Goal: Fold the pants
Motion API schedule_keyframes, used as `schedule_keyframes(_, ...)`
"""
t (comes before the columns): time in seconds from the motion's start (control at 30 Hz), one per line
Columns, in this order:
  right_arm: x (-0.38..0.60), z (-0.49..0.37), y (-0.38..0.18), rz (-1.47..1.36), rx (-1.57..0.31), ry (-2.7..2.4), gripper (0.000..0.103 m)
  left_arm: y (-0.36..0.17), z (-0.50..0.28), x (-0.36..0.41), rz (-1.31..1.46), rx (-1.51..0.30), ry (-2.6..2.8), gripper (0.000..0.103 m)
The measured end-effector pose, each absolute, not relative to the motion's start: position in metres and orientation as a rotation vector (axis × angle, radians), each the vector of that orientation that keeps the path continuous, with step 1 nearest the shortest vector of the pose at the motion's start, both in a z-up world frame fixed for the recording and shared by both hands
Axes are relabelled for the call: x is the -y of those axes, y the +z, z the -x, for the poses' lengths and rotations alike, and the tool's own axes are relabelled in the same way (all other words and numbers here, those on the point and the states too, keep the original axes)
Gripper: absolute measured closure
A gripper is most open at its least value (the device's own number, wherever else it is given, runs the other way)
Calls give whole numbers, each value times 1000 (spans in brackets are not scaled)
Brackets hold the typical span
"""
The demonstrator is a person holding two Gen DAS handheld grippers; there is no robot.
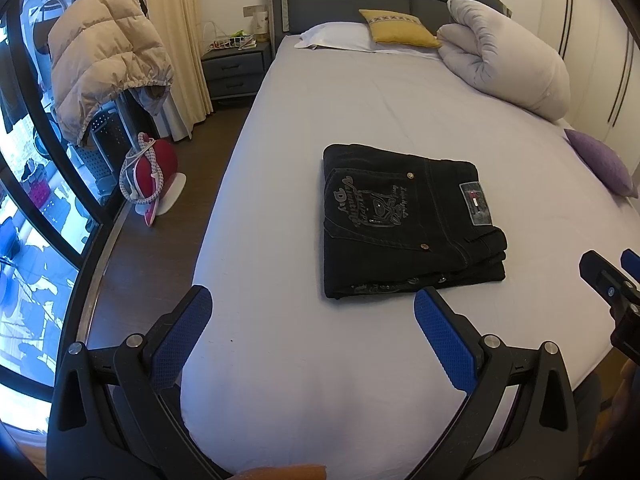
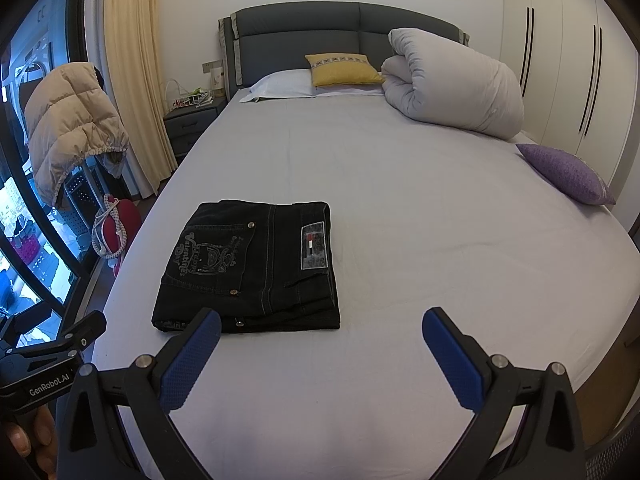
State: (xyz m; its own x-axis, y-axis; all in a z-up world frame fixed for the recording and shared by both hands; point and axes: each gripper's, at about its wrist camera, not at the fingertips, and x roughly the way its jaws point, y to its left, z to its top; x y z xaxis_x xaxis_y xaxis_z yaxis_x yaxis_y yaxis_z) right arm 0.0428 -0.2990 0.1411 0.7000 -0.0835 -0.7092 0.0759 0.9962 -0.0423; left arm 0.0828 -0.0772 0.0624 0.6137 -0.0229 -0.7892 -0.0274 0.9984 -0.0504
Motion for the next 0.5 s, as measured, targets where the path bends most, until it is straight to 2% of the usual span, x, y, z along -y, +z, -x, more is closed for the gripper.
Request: schedule_keyframes(0.5, 303, -43, 140, 10, -807, -81, 0, 58, -90, 78, 43, -927, -12, 0)
